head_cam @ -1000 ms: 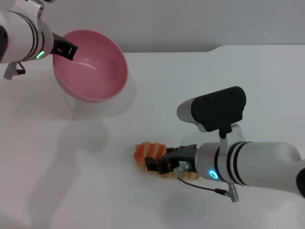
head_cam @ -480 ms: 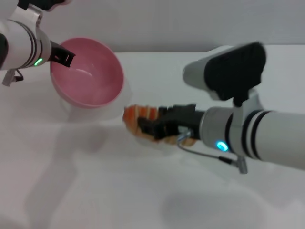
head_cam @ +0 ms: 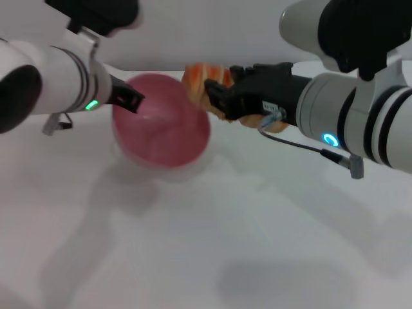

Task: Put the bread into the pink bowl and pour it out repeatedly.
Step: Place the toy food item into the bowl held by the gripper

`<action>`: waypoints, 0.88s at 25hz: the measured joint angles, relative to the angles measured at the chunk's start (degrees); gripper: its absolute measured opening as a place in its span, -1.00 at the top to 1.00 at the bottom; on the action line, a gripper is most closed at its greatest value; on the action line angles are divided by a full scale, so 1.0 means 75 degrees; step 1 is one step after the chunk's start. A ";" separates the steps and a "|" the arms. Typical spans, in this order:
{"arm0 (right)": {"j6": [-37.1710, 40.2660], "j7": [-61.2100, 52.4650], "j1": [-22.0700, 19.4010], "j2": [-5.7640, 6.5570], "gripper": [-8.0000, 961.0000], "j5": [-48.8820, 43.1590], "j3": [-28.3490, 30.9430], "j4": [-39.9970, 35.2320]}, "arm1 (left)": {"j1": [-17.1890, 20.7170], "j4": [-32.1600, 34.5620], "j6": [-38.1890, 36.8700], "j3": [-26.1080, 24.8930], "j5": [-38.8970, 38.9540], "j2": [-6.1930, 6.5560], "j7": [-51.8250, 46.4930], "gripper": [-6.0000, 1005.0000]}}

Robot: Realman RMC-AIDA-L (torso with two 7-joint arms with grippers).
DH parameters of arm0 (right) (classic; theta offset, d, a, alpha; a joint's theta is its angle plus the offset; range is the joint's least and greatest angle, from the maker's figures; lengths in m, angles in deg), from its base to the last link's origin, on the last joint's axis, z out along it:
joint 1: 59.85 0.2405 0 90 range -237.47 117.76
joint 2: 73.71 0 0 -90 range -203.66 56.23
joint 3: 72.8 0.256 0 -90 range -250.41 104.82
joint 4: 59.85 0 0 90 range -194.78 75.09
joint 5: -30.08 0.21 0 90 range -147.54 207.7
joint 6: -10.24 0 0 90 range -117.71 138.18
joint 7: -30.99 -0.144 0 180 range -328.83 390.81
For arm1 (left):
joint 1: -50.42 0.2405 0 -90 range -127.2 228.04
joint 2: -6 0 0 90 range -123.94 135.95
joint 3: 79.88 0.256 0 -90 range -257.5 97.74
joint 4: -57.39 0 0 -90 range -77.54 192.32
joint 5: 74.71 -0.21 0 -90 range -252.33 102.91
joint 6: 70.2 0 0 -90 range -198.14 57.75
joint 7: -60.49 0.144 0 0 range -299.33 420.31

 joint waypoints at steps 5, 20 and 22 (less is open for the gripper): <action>0.0249 0.0000 0.0027 0.0002 0.07 0.0017 0.0010 0.0218 | -0.0003 0.0215 -0.0021 0.0328 0.0090 -0.0009 -0.0062 0.89; 0.1468 0.0002 0.0162 0.0004 0.02 0.0209 -0.0222 0.1275 | -0.0010 0.0419 -0.0215 0.0323 0.0856 0.0017 0.0117 0.89; 0.1405 0.0007 0.0179 0.0011 -0.08 0.0209 -0.0251 0.1249 | 0.0006 0.0457 -0.0214 0.0280 0.0858 0.0019 0.0129 0.89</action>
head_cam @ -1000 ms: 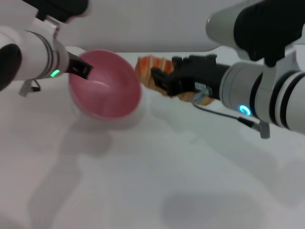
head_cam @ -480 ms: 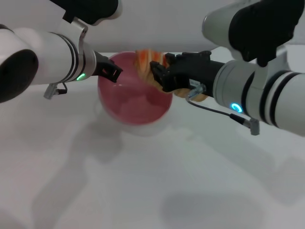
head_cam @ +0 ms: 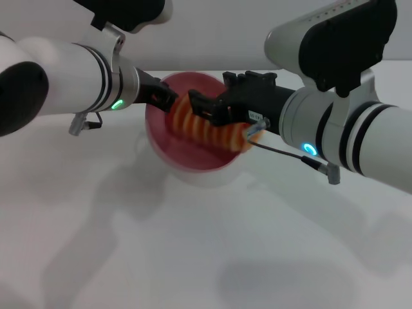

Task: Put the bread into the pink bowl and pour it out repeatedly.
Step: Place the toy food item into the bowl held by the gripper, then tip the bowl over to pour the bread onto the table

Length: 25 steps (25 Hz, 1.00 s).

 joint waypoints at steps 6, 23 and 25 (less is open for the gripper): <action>0.0085 0.0002 -0.0426 -0.0043 -0.36 -0.0556 -0.0071 -0.0829 | 0.0031 -0.0003 -0.0032 -0.0060 -0.0061 0.0013 0.0056 0.89; -0.2136 -0.3709 -0.2061 -0.0142 -0.66 -0.7819 0.0742 -0.1670 | -0.0016 0.0317 -0.0003 0.1287 -0.2187 -0.0049 0.0892 0.89; -0.2446 -0.3892 -0.2094 -0.0129 -0.66 -0.7824 0.1023 -0.1550 | -0.0017 0.0363 -0.0113 0.1869 -0.2478 -0.0066 0.0770 0.89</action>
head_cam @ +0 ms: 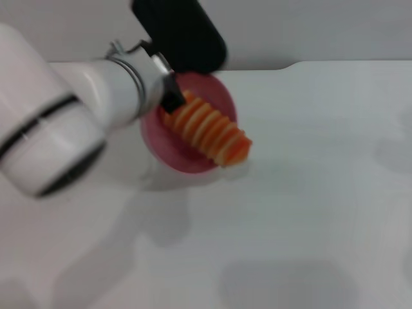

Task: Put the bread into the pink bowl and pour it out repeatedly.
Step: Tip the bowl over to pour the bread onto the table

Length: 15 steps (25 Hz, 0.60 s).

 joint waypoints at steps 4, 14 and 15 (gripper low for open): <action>-0.0197 -0.0097 -0.0124 0.0000 -0.66 0.0035 0.0203 0.0129 | 0.0031 0.0017 -0.0199 0.0881 -0.0906 -0.0033 -0.0166 0.89; -0.0229 -0.0129 -0.0014 0.0027 -0.66 0.0222 0.0120 0.0501 | -0.0084 0.0127 -0.0260 0.2077 -0.2442 -0.0055 -0.0294 0.89; -0.0219 -0.0129 -0.0009 0.0027 -0.66 0.0221 0.0112 0.0514 | -0.0088 0.0122 -0.0266 0.2213 -0.2646 -0.0055 -0.0294 0.89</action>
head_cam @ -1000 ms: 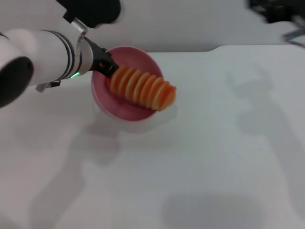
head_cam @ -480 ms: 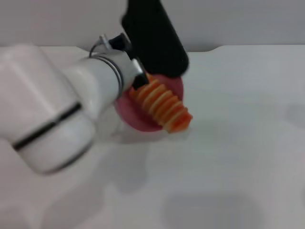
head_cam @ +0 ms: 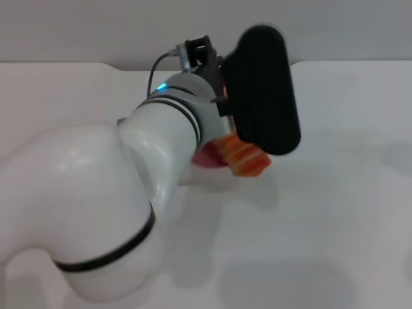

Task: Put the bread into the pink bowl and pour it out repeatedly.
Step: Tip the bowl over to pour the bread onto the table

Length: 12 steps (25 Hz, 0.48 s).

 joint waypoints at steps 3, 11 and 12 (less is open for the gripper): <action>0.0025 -0.0003 0.0025 0.0003 -0.66 0.0000 -0.0043 0.0042 | -0.0002 -0.0020 -0.0007 0.0201 -0.0395 0.0000 0.0063 0.89; 0.0041 -0.0097 0.0138 0.0020 -0.66 -0.0008 -0.0089 0.0224 | 0.0004 -0.0186 -0.0091 0.0909 -0.1443 0.0001 0.0115 0.89; 0.0041 -0.0098 0.0141 0.0021 -0.66 -0.0009 -0.0089 0.0228 | 0.0009 -0.0211 -0.0100 0.0978 -0.1544 0.0001 0.0115 0.89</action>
